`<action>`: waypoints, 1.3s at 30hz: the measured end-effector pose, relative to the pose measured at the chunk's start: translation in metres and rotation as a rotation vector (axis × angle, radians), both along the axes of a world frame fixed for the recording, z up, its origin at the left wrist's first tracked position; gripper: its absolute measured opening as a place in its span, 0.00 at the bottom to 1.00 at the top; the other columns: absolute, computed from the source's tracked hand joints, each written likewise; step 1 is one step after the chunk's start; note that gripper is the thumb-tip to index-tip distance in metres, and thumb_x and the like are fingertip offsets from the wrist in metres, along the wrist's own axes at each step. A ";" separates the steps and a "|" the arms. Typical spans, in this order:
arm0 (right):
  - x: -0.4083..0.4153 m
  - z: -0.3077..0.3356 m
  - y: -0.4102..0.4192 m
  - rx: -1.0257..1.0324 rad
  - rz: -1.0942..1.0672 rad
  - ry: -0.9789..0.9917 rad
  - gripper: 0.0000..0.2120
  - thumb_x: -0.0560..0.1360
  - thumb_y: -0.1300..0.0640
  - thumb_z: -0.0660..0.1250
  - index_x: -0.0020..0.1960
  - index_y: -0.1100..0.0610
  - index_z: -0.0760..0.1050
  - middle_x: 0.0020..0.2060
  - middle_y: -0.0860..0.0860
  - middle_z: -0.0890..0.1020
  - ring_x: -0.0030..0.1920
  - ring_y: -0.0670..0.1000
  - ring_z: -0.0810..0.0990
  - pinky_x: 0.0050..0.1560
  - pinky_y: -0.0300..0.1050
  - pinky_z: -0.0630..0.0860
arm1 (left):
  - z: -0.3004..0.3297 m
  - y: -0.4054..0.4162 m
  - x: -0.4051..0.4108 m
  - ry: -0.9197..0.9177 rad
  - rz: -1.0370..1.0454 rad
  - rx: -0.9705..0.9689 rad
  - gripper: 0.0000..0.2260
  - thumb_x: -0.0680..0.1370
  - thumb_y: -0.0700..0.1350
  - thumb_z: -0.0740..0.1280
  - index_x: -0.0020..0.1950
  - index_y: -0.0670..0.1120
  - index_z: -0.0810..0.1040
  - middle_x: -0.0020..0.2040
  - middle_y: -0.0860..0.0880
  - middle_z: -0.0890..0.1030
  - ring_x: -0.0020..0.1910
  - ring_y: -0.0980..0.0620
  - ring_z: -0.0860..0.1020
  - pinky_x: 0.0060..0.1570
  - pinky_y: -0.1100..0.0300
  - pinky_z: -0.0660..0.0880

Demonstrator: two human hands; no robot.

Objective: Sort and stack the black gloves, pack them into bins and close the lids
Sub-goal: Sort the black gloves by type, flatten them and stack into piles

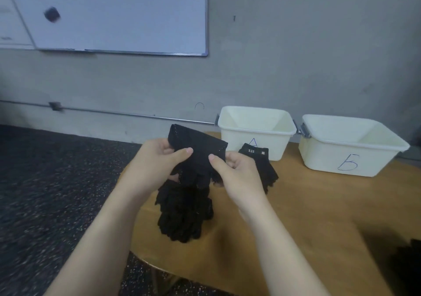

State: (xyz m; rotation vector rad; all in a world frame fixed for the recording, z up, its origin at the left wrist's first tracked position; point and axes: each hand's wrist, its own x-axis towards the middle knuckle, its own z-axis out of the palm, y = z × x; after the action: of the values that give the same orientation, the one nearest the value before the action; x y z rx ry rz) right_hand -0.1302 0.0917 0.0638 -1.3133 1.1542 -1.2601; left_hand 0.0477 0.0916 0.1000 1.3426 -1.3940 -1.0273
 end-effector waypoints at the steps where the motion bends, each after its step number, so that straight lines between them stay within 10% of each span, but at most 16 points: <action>1: 0.009 -0.003 0.000 0.025 -0.002 0.033 0.08 0.82 0.54 0.68 0.53 0.58 0.84 0.41 0.53 0.88 0.38 0.52 0.86 0.37 0.42 0.79 | -0.002 0.001 0.009 -0.021 0.001 0.019 0.07 0.82 0.45 0.69 0.59 0.48 0.84 0.49 0.51 0.88 0.49 0.52 0.87 0.47 0.54 0.84; 13: 0.059 -0.041 -0.011 0.145 -0.135 0.263 0.19 0.81 0.48 0.67 0.52 0.66 0.78 0.41 0.62 0.83 0.24 0.46 0.79 0.35 0.46 0.75 | -0.039 -0.011 0.052 -0.098 0.041 0.184 0.05 0.82 0.46 0.70 0.55 0.48 0.85 0.47 0.50 0.88 0.44 0.50 0.87 0.42 0.49 0.85; 22: 0.055 -0.049 -0.007 0.140 -0.245 0.331 0.21 0.80 0.51 0.68 0.41 0.67 0.70 0.28 0.57 0.75 0.22 0.44 0.77 0.27 0.36 0.71 | -0.055 -0.021 0.052 -0.090 0.014 0.174 0.06 0.81 0.45 0.71 0.44 0.47 0.83 0.34 0.57 0.85 0.28 0.65 0.80 0.27 0.73 0.71; 26: 0.052 -0.055 -0.008 0.124 -0.302 0.380 0.19 0.78 0.48 0.70 0.40 0.63 0.75 0.31 0.58 0.81 0.30 0.55 0.81 0.38 0.50 0.80 | -0.059 -0.020 0.052 -0.180 0.051 0.204 0.09 0.80 0.50 0.72 0.47 0.45 0.81 0.40 0.52 0.84 0.24 0.64 0.76 0.25 0.72 0.69; 30: 0.044 -0.054 -0.004 0.142 -0.330 0.505 0.13 0.77 0.41 0.70 0.43 0.51 0.78 0.39 0.45 0.82 0.42 0.49 0.82 0.41 0.46 0.78 | -0.064 -0.022 0.060 -0.291 0.160 0.203 0.15 0.79 0.59 0.70 0.55 0.47 0.79 0.46 0.52 0.82 0.41 0.59 0.79 0.37 0.63 0.75; 34: 0.032 -0.049 -0.004 -0.095 -0.434 0.786 0.19 0.80 0.40 0.64 0.62 0.52 0.76 0.56 0.45 0.77 0.55 0.47 0.78 0.51 0.46 0.75 | -0.069 -0.026 0.062 -0.567 0.209 -0.190 0.14 0.84 0.54 0.62 0.64 0.49 0.78 0.60 0.53 0.79 0.59 0.54 0.77 0.58 0.58 0.75; 39: 0.043 -0.053 -0.005 -0.302 -0.079 0.920 0.26 0.86 0.43 0.49 0.80 0.52 0.65 0.80 0.44 0.64 0.80 0.43 0.56 0.79 0.41 0.51 | -0.080 -0.026 0.051 -0.614 -0.146 -0.324 0.24 0.85 0.58 0.52 0.79 0.53 0.69 0.81 0.57 0.61 0.82 0.58 0.54 0.80 0.58 0.51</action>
State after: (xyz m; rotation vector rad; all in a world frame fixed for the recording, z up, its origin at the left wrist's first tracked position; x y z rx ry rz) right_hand -0.0868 0.0868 0.0104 -2.2107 1.6782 -0.8935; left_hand 0.0984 0.0659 0.0200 1.3785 -2.0362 -0.4485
